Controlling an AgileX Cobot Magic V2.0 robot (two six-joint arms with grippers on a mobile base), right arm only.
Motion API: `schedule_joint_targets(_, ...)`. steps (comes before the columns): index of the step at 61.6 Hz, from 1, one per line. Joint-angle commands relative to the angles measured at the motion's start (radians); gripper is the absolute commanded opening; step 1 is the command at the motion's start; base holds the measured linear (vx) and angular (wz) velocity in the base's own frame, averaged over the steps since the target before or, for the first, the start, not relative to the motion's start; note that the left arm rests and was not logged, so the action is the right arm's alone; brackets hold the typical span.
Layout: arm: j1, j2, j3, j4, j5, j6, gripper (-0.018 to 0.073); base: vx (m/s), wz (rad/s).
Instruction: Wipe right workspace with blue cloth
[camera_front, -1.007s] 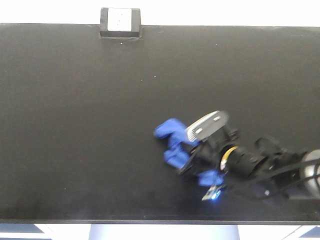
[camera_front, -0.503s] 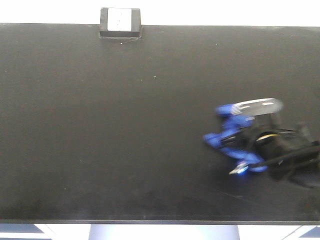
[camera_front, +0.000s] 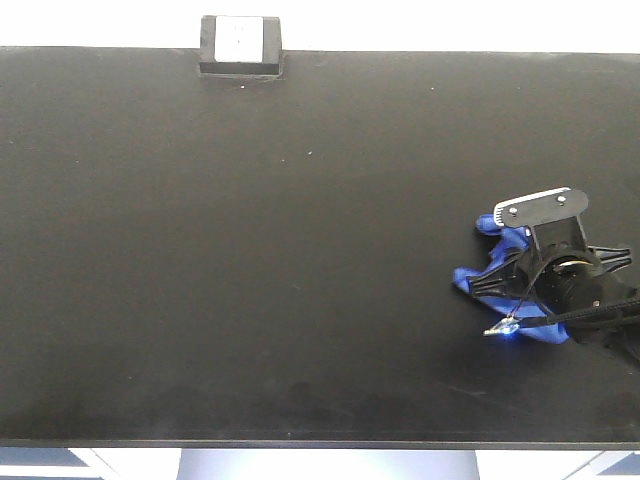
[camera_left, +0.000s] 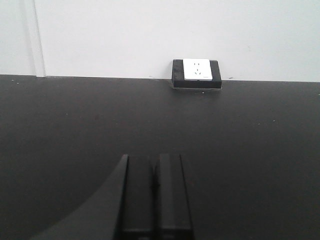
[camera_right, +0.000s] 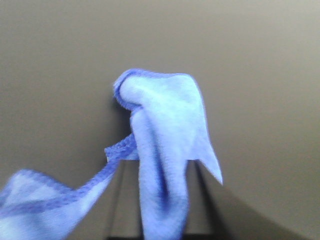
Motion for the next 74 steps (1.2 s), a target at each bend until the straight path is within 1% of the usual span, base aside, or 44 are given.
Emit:
schedule_joint_targets(1,-0.002,-0.049,-0.016,-0.039,-0.009,0.058,0.0328,0.00,0.00)
schedule_joint_targets(4,-0.002,-0.058,-0.016,-0.048,0.011,0.092,0.0380,0.00,0.00)
schedule_joint_targets(8,-0.002,-0.084,-0.016,-0.066,0.027,0.112,0.0439,0.00,0.00)
schedule_joint_targets(14,-0.002,-0.151,-0.016,-0.085,0.040,0.141,0.0495,0.00,0.00)
schedule_joint_targets(17,-0.002,-0.196,-0.016,-0.085,0.054,0.154,0.0508,0.00,0.00)
schedule_joint_targets(22,-0.002,-0.299,-0.016,-0.082,0.122,0.162,0.0512,0.00,0.00)
schedule_joint_targets(29,-0.002,-0.468,-0.016,-0.082,0.266,0.159,0.0512,0.00,0.00)
schedule_joint_targets(36,-0.003,-0.619,-0.016,-0.082,0.334,0.151,0.0512,0.00,0.00)
schedule_joint_targets(47,-0.003,-0.791,-0.016,-0.076,0.360,0.153,0.0511,0.00,0.00)
schedule_joint_targets(56,-0.003,-0.876,-0.016,-0.076,0.360,0.153,0.0509,0.00,0.00)
schedule_joint_targets(67,-0.003,-0.919,-0.016,-0.074,0.357,0.153,0.0509,0.00,0.00)
schedule_joint_targets(74,-0.005,-0.920,-0.016,-0.074,0.314,0.153,0.0509,0.00,0.00)
